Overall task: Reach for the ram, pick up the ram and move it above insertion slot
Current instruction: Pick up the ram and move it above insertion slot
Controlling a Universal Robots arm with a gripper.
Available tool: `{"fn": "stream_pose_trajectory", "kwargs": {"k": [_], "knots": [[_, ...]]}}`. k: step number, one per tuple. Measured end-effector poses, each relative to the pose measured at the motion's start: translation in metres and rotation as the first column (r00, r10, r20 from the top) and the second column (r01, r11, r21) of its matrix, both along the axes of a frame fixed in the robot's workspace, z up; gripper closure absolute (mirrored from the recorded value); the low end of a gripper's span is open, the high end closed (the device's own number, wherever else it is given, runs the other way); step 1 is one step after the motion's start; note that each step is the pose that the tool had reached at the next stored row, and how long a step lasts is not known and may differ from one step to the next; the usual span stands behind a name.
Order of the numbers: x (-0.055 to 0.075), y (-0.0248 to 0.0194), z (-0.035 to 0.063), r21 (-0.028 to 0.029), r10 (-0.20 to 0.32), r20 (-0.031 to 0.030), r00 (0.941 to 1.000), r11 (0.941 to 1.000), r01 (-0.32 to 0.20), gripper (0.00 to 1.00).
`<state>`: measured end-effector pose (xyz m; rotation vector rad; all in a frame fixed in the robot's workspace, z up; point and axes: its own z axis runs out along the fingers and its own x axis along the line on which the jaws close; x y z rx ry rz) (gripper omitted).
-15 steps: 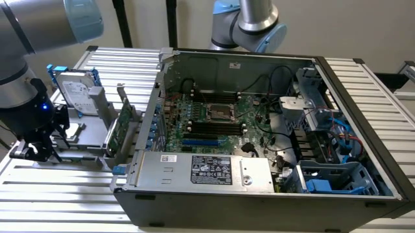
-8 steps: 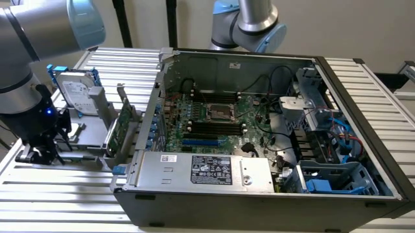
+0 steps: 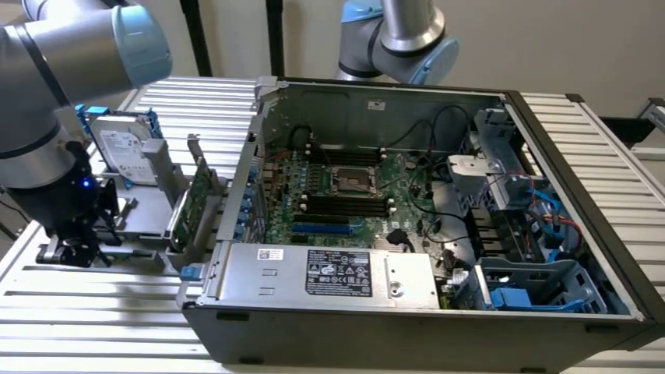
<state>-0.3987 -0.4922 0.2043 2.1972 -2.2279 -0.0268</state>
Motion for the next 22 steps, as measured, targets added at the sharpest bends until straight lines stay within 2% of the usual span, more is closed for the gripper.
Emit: {"fn": "stream_pose_trajectory", "kwargs": {"k": [8,15,17,20,22], "knots": [[-0.0003,0.0043,-0.0048,-0.0002,0.043,0.0118,0.9990,0.9991,-0.043,0.58],[-0.0020,0.0044,-0.0065,0.0002,0.055,0.0127,0.9984,0.9985,-0.055,0.58],[-0.0021,0.0044,-0.0067,0.0004,0.054,0.0128,0.9984,0.9985,-0.054,0.60],[-0.0021,0.0044,-0.0067,0.0004,0.054,0.0127,0.9984,0.9985,-0.055,0.78],[-0.0021,0.0044,-0.0068,0.0004,0.054,0.0127,0.9984,0.9985,-0.055,0.78]]}}
